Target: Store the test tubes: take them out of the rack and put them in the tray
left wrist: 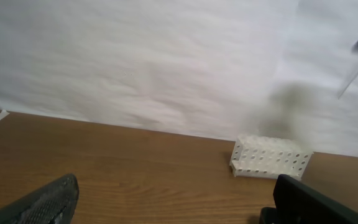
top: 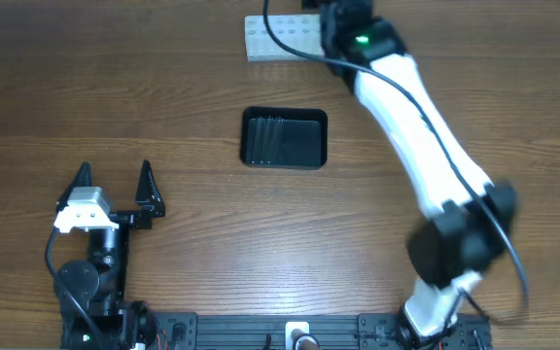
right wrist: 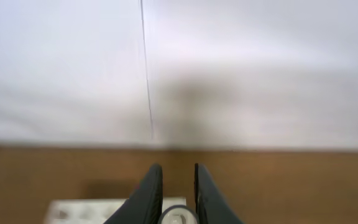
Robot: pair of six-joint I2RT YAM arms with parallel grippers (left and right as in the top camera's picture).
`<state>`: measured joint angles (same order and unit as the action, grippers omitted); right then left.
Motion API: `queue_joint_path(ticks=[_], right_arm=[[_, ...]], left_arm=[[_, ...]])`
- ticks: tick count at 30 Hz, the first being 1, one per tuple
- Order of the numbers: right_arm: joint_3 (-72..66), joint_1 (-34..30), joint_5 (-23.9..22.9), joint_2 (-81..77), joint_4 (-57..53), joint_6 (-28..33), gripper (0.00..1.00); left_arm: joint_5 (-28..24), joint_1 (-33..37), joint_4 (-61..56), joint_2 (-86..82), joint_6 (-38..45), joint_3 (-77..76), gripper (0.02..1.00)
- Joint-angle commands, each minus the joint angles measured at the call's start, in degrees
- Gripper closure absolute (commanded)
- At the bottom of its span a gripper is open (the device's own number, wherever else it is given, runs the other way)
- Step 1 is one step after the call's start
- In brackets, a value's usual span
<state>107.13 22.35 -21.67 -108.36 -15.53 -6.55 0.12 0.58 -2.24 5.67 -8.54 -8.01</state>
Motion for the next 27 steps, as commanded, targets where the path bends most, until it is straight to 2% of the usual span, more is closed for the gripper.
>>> queue_joint_path(ticks=[1,7,12,15,27], right_arm=[[0.4,2.2,-1.3,6.5,-7.6,-2.9,0.901],[-0.9,4.2,1.5,5.1,-27.4,-16.6,0.899],[-3.1,4.3,9.3,0.9,-37.2,-21.9,0.895],[-5.6,4.3,12.3,-1.6,-38.1,-22.8,0.897],[-10.1,4.3,12.2,-10.1,-34.8,-29.7,0.897]], left_arm=[[-0.8,0.3,-0.1,-0.4,0.8,0.5,0.020],[-0.8,0.3,-0.1,-0.4,0.8,0.5,0.020],[-0.8,0.3,-0.1,-0.4,0.8,0.5,0.020],[-0.8,0.3,-0.1,-0.4,0.8,0.5,0.020],[-0.8,0.3,-0.1,-0.4,0.8,0.5,0.020]])
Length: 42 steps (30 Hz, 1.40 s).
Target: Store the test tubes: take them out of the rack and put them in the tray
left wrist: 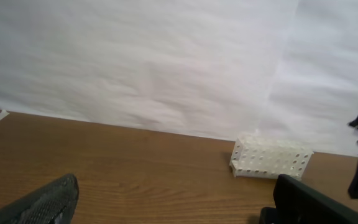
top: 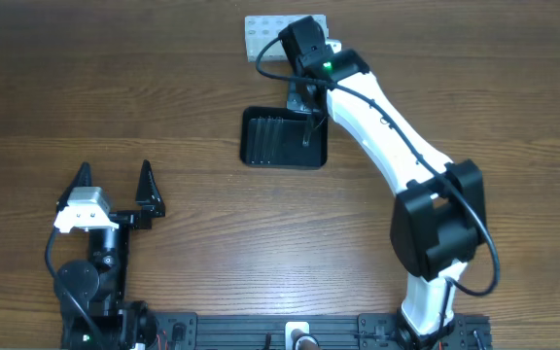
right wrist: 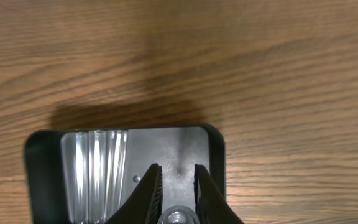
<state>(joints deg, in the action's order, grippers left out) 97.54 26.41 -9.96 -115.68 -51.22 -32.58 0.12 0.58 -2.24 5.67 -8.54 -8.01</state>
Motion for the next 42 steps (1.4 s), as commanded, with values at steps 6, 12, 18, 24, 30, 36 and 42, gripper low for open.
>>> queue_joint_path(ticks=[6,12,18,24,30,36,42], right_arm=[[-0.5,0.5,0.5,-5.6,1.6,-4.7,0.888],[-0.5,0.8,0.5,-6.5,1.7,-5.2,0.882],[-0.5,1.2,0.5,-6.9,2.4,-5.8,0.877],[-0.5,1.3,0.5,-8.5,2.7,-6.0,0.853],[-0.5,1.3,0.5,-9.2,2.8,-6.0,0.825],[-0.5,1.4,0.5,-9.2,2.8,-6.0,0.807],[-0.7,1.4,0.5,-10.1,2.8,-6.0,0.805]], left_arm=[[-0.8,0.3,-0.1,-0.4,0.8,0.5,0.020],[-0.8,0.3,-0.1,-0.4,0.8,0.5,0.020],[-0.8,0.3,-0.1,-0.4,0.8,0.5,0.020],[-0.8,0.3,-0.1,-0.4,0.8,0.5,0.020],[-0.8,0.3,-0.1,-0.4,0.8,0.5,0.020],[-0.8,0.3,-0.1,-0.4,0.8,0.5,0.020],[-0.8,0.3,-0.1,-0.4,0.8,0.5,0.020]])
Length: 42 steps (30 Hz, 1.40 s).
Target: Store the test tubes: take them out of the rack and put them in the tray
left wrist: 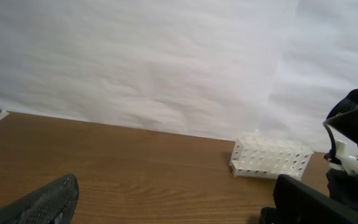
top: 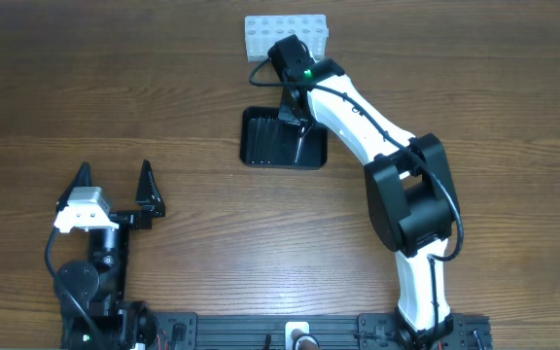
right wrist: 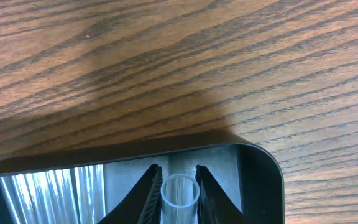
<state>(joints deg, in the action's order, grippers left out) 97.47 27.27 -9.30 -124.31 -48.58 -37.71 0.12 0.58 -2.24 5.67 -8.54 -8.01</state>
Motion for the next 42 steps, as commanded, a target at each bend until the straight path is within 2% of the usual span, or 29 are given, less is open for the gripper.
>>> queue_joint_path(ticks=[1,6,8,10,15,17,21,29,33,34,36,42], right_arm=[[-0.6,0.6,-0.2,-1.6,0.2,-0.9,0.801],[-0.5,0.7,-0.2,-1.7,0.6,-0.8,0.724],[-0.3,0.9,-0.1,-1.1,0.3,-0.8,0.597],[-0.3,1.2,-0.2,0.4,0.1,0.1,0.514],[-0.3,2.3,-2.7,8.8,2.6,6.2,0.362],[-0.3,2.3,-3.7,13.1,5.0,12.0,0.310],[-0.3,0.2,-3.7,21.2,7.0,20.5,0.268],[-1.1,-11.0,-3.0,37.6,7.0,25.2,0.209],[-4.0,-17.0,-1.0,44.1,7.3,29.3,0.066],[-5.6,-18.0,-1.1,46.1,7.7,29.9,0.007],[-10.6,-19.4,-1.1,50.8,10.5,31.3,0.009],[-33.9,-20.5,-3.9,68.8,28.1,32.7,0.009]], left_arm=[[-0.8,0.3,-0.1,-0.4,0.8,0.5,0.020],[-0.8,0.3,-0.1,-0.4,0.8,0.5,0.020],[-0.8,0.3,-0.1,-0.4,0.8,0.5,0.020],[-0.8,0.3,-0.1,-0.4,0.8,0.5,0.020],[-0.8,0.3,-0.1,-0.4,0.8,0.5,0.020],[-0.8,0.3,-0.1,-0.4,0.8,0.5,0.020],[-0.8,0.3,-0.1,-0.4,0.8,0.5,0.020],[-0.8,0.3,-0.1,-0.4,0.8,0.5,0.020],[-0.8,0.3,-0.1,-0.4,0.8,0.5,0.020],[-0.8,0.3,-0.1,-0.4,0.8,0.5,0.020],[-0.8,0.3,-0.1,-0.4,0.8,0.5,0.020],[-0.8,0.3,-0.1,-0.4,0.8,0.5,0.020]])
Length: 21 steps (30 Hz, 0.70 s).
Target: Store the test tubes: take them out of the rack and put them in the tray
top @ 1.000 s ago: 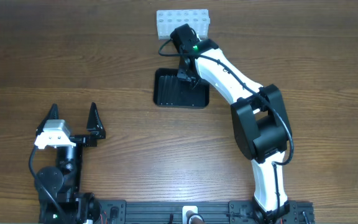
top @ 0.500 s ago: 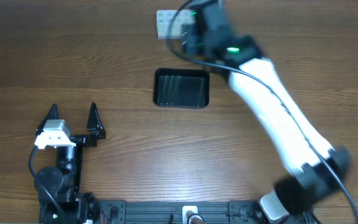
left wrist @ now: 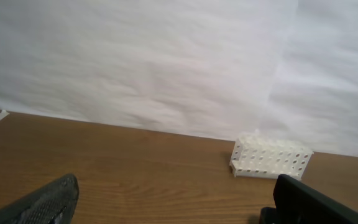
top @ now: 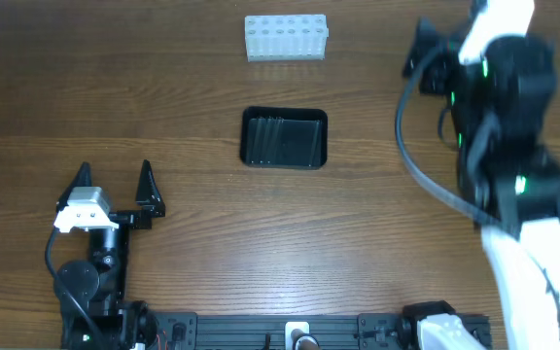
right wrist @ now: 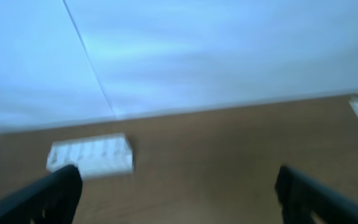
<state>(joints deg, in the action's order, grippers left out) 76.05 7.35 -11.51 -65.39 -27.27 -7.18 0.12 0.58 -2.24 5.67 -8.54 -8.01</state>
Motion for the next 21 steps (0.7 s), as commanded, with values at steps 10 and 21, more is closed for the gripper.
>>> queue_joint_path(ticks=[10,21], right_arm=[[-45.1,-0.6,-6.6,33.2,20.9,2.2,0.007],[-67.9,-0.6,-6.3,41.4,36.9,4.0,0.007]], left_arm=[[-0.8,0.3,-0.1,-0.4,0.8,0.5,0.020],[-0.8,0.3,-0.1,-0.4,0.8,0.5,0.020]])
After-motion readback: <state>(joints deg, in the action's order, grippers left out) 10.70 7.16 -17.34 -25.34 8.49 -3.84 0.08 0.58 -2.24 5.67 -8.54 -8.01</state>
